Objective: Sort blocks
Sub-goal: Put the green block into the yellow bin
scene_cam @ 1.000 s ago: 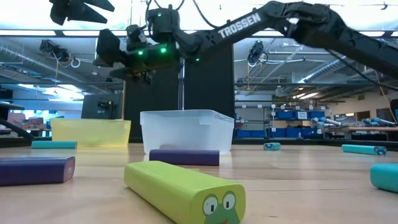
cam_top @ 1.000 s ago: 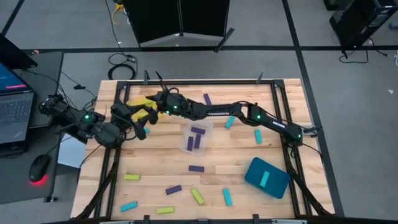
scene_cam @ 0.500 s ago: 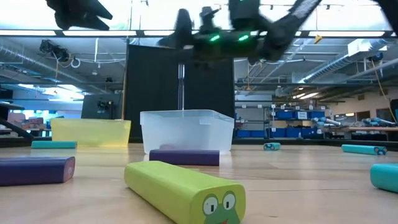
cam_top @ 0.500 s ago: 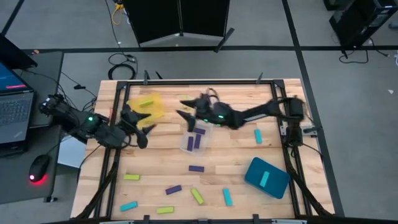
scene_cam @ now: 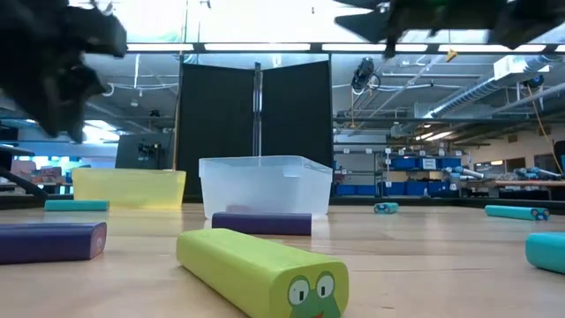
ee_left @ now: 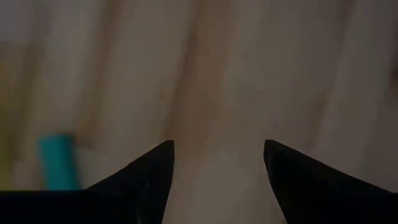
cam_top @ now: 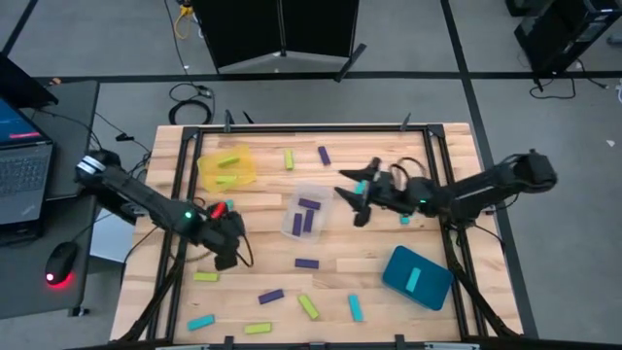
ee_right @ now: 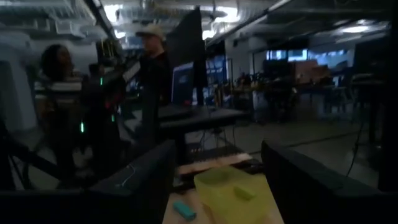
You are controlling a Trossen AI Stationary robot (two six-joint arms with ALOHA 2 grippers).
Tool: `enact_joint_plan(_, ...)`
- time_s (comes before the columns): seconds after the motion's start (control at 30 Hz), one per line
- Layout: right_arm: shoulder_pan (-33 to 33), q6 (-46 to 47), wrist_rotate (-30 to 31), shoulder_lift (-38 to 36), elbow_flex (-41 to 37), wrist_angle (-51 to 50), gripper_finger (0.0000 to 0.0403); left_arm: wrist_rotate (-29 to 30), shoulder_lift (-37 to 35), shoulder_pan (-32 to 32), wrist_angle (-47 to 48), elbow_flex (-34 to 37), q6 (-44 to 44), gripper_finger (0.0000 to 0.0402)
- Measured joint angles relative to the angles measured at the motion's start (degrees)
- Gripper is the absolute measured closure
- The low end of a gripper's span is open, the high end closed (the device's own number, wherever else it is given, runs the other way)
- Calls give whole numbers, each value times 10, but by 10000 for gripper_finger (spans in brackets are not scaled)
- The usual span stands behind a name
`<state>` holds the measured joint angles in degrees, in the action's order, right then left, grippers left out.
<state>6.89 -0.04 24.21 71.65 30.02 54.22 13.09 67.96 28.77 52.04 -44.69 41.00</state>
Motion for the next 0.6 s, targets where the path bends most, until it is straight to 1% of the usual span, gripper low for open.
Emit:
enact_joint_plan(0.07,14,-4,23,-27,-16,-4,156,-33,22,12,1,0,-9,147)
enact_joint_plan(0.17,32,-4,50,-50,-32,-11,157,-72,45,34,4,0,-16,147)
enact_joint_plan(0.33,49,-2,81,-53,-40,-18,157,-116,76,78,7,-1,-3,142)
enact_joint_plan(0.6,58,11,85,-53,-40,-29,165,-162,123,158,6,-1,71,96)
